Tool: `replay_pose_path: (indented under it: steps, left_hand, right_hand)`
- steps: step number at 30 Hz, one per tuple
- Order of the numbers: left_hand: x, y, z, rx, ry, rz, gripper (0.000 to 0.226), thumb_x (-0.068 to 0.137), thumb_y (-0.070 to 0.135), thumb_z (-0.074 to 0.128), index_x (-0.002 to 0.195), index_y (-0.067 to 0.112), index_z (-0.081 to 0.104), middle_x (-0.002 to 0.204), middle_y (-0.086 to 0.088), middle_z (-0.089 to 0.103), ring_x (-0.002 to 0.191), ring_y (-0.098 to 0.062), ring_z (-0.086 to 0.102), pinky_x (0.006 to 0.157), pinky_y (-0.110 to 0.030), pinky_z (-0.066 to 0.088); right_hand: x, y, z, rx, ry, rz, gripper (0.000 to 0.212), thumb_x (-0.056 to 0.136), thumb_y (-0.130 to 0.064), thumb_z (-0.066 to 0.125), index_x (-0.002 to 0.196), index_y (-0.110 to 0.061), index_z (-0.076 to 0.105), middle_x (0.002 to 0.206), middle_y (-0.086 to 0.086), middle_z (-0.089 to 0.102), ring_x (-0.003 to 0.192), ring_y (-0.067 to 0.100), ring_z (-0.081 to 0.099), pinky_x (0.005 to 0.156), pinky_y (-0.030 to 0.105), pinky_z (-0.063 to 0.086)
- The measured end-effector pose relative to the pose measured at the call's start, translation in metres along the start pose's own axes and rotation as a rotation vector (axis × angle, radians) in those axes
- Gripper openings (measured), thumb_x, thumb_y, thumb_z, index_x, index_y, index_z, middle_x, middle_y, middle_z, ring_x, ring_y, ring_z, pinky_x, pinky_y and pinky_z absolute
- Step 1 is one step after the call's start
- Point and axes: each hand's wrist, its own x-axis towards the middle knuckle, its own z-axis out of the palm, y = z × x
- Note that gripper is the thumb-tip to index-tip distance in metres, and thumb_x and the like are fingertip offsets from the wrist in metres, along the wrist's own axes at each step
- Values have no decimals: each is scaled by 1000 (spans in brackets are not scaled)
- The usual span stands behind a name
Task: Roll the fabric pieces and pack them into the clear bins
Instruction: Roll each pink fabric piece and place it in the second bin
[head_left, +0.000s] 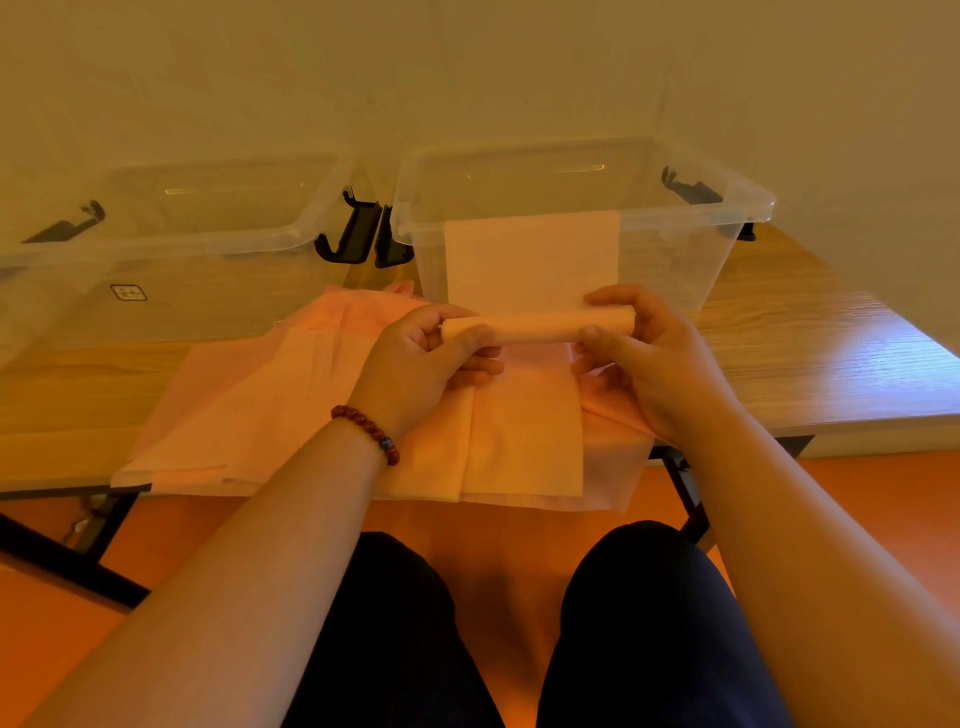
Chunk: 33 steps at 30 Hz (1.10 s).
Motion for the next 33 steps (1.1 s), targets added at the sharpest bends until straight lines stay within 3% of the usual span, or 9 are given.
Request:
replay_pose_path:
  steps: [3, 8, 11, 16, 21, 29, 33]
  left_hand:
    - [0, 0, 0, -8, 4, -9, 7, 92, 12, 60, 98, 13, 63, 73, 0, 73, 67, -13, 71, 60, -21, 57]
    - [-3, 2, -1, -19, -30, 32, 21, 86, 6, 64, 103, 19, 62, 93, -1, 70, 75, -13, 72, 64, -20, 56]
    - [-4, 3, 0, -27, -38, 25, 31, 85, 2, 65, 104, 25, 60, 88, 4, 71, 74, -13, 72, 62, -19, 55]
    - [-3, 2, -1, 44, -34, 38, 16, 91, 10, 61, 103, 21, 61, 76, 4, 74, 69, -12, 71, 59, -19, 54]
    - [-1, 0, 0, 46, 2, 24, 9, 92, 17, 60, 101, 17, 62, 72, 1, 73, 65, -14, 70, 56, -20, 54]
    - [-3, 2, 0, -3, -45, 32, 36, 83, 1, 67, 106, 28, 59, 95, -1, 71, 76, -15, 72, 64, -22, 57]
    - [-3, 2, 0, 17, -41, 40, 26, 87, 4, 64, 102, 25, 61, 88, 2, 72, 74, -13, 72, 63, -21, 57]
  right_hand:
    - [0, 1, -1, -43, -31, -10, 39, 80, -11, 76, 104, -39, 65, 84, -9, 71, 78, 17, 71, 74, 35, 57]
    - [-2, 0, 0, -56, 29, -13, 13, 87, -17, 70, 96, -26, 67, 77, -2, 71, 72, 15, 68, 71, 37, 55]
    - [-3, -1, 1, -30, 60, -4, 4, 90, -21, 65, 94, -20, 66, 70, -1, 70, 67, 14, 67, 66, 32, 54]
    - [-1, -2, 1, 23, 48, 4, 9, 90, -21, 64, 98, -18, 65, 73, 1, 71, 67, 15, 68, 63, 31, 53]
    - [1, 2, -1, -27, -22, 2, 37, 81, -10, 75, 105, -36, 64, 81, -7, 70, 76, 19, 70, 74, 38, 56]
    - [-2, 1, 0, -68, 46, -24, 7, 90, -22, 66, 95, -17, 65, 70, 2, 68, 64, 17, 64, 64, 34, 53]
    - [-2, 0, 0, -51, 56, -27, 8, 93, -23, 62, 94, -15, 65, 68, 1, 68, 60, 15, 62, 59, 30, 51]
